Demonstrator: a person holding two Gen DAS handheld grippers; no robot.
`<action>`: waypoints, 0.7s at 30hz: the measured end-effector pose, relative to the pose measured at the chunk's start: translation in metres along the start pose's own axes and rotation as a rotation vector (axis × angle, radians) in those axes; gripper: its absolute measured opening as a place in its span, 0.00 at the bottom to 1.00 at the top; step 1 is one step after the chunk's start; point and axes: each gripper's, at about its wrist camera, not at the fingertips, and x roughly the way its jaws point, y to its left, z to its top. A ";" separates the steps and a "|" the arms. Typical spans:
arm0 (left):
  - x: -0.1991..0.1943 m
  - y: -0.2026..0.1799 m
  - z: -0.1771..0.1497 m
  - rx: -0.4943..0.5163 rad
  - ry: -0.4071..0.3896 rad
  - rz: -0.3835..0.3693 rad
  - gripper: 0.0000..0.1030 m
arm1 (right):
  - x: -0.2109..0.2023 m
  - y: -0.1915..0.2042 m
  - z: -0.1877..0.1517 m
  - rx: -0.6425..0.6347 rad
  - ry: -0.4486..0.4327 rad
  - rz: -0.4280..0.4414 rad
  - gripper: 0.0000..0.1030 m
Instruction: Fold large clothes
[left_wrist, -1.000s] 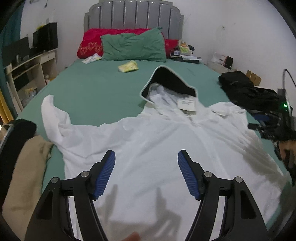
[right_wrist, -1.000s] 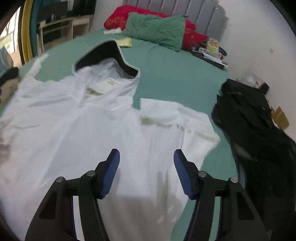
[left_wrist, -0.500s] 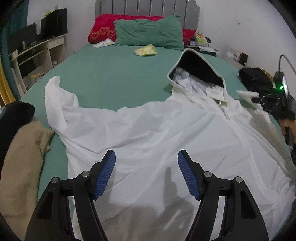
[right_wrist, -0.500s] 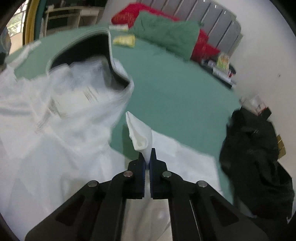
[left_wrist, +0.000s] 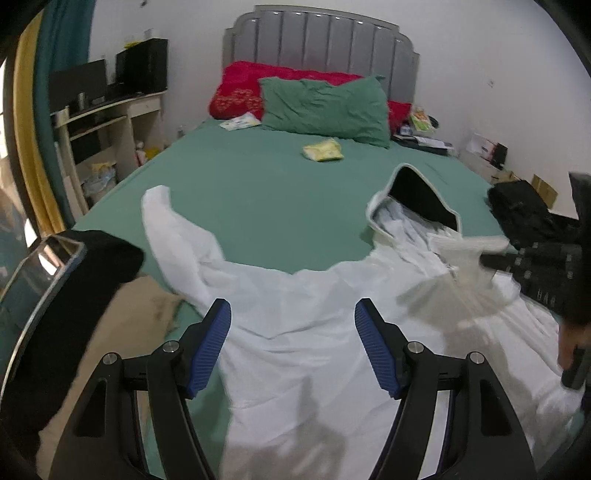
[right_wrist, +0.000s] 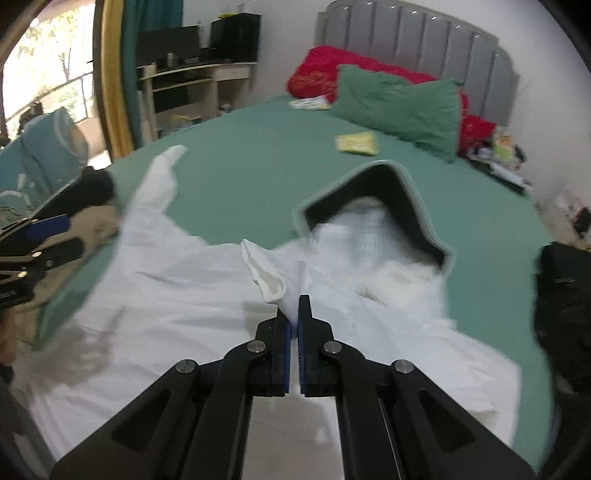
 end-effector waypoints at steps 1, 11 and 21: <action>0.000 0.005 0.000 -0.009 0.003 0.010 0.71 | 0.007 0.006 0.001 0.003 0.008 0.014 0.02; 0.038 0.054 0.007 -0.116 0.046 0.074 0.71 | 0.063 0.038 -0.003 0.062 0.099 0.177 0.03; 0.127 0.079 0.013 -0.206 0.191 0.142 0.71 | 0.032 0.009 -0.026 0.056 0.141 0.288 0.87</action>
